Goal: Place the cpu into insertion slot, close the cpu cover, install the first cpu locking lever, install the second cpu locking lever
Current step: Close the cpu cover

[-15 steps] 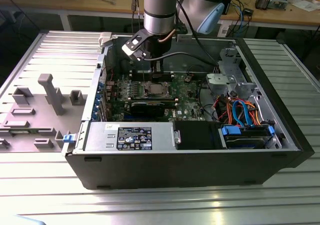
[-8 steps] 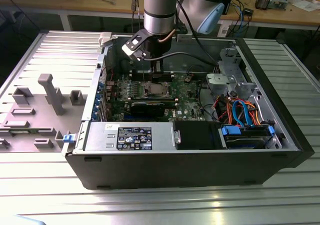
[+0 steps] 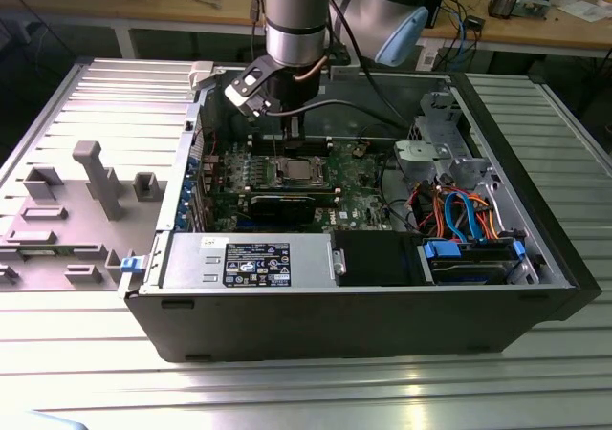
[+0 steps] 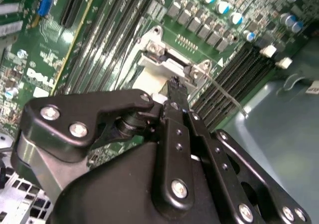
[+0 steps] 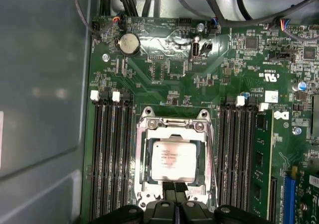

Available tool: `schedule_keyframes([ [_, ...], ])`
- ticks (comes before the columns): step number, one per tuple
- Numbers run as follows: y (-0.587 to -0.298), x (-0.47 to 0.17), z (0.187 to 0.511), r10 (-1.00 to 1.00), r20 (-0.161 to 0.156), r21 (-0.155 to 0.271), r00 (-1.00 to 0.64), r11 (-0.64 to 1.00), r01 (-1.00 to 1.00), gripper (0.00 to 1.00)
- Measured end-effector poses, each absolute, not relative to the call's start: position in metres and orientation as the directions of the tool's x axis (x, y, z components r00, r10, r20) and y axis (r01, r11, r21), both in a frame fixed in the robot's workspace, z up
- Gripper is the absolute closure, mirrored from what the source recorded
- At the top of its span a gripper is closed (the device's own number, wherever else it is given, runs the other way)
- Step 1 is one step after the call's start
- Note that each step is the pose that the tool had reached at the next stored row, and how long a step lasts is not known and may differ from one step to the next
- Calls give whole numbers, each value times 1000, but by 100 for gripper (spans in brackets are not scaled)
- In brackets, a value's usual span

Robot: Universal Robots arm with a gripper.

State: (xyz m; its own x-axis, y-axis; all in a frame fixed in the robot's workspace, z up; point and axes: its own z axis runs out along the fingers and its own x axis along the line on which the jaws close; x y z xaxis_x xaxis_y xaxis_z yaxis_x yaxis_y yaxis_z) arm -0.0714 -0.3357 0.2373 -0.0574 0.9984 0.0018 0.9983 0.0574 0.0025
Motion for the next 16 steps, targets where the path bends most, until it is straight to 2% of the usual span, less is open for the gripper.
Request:
schedule_keyframes([
  [16, -336, -74, 209, 998, 2, 2, -61, 61, 998, 89],
])
